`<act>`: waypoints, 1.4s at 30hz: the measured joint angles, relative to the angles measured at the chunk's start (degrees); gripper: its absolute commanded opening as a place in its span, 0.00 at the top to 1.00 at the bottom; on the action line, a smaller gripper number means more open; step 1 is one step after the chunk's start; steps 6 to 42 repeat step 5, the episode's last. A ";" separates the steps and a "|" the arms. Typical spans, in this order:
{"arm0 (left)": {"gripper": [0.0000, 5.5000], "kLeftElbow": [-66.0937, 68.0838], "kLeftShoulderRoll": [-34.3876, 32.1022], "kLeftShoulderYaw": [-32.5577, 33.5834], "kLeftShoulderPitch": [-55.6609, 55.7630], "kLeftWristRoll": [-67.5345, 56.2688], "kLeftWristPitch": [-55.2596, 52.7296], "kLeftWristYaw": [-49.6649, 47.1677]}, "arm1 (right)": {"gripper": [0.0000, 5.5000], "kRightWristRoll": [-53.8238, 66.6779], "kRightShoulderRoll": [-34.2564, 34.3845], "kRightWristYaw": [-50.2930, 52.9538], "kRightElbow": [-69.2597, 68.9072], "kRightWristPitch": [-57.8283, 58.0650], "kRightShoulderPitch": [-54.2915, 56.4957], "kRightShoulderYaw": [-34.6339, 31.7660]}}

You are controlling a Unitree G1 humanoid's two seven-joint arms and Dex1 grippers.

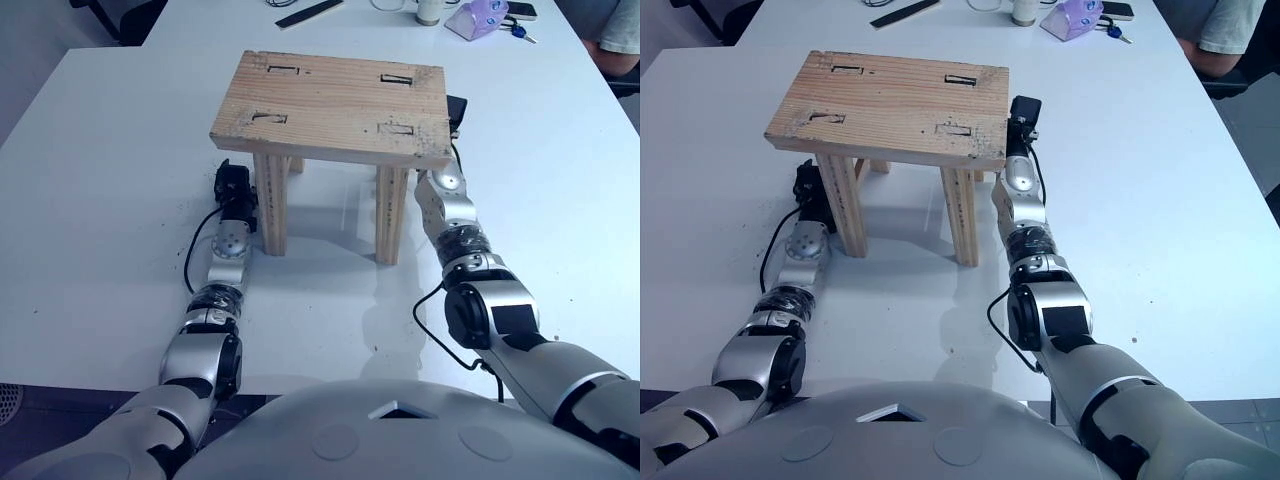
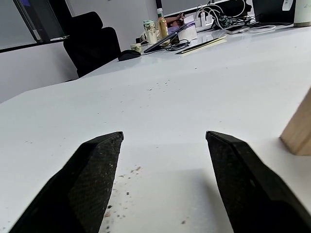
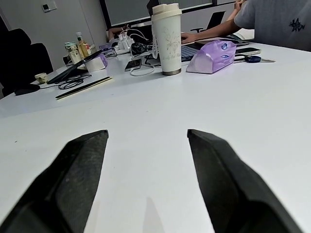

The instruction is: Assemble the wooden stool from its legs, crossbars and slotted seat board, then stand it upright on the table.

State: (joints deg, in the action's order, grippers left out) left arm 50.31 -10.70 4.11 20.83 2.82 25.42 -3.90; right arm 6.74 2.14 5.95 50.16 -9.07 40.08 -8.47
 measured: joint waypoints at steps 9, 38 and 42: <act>0.42 0.00 -0.01 -0.41 0.08 0.53 0.39 -0.11 | 0.45 0.65 0.72 -1.85 1.04 -1.55 0.05 -0.55; 0.42 0.00 -0.01 -0.41 0.08 0.53 0.39 -0.11 | 0.45 0.65 0.72 -1.85 1.04 -1.55 0.05 -0.55; 0.42 0.00 -0.01 -0.41 0.08 0.53 0.39 -0.11 | 0.45 0.65 0.72 -1.85 1.04 -1.55 0.05 -0.55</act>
